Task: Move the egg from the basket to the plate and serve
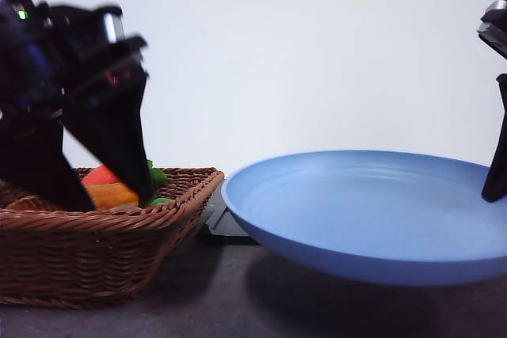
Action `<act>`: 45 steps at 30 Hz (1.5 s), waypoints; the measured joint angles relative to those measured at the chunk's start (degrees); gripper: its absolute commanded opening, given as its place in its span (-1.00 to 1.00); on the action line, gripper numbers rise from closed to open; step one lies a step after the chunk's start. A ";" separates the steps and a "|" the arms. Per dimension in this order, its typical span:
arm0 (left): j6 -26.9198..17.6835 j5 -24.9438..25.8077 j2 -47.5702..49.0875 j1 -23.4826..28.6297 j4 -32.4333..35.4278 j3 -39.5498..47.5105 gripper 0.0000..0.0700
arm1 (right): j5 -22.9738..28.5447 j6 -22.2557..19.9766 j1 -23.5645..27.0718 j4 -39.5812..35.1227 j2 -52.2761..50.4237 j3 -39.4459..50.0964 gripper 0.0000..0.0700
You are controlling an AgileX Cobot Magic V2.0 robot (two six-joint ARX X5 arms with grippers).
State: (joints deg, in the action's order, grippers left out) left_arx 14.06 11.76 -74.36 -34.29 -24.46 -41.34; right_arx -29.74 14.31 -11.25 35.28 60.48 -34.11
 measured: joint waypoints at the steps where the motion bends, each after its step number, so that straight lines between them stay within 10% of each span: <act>1: 0.00 -0.02 -0.70 -0.03 0.02 0.00 0.22 | 0.00 0.00 0.00 0.11 -0.03 0.00 -1.00; 31: -2.16 -3.10 -3.00 -0.08 1.26 -0.17 0.19 | 0.00 -0.11 0.00 0.09 -0.12 0.00 -1.00; 45: -2.19 -3.05 -3.00 -0.08 -0.60 -0.17 -0.25 | 0.00 -0.13 0.00 0.07 -0.12 0.00 -1.00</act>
State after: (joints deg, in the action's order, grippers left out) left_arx 11.88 8.71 -77.36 -34.37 -25.06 -41.52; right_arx -29.74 14.17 -11.25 35.35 60.36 -34.11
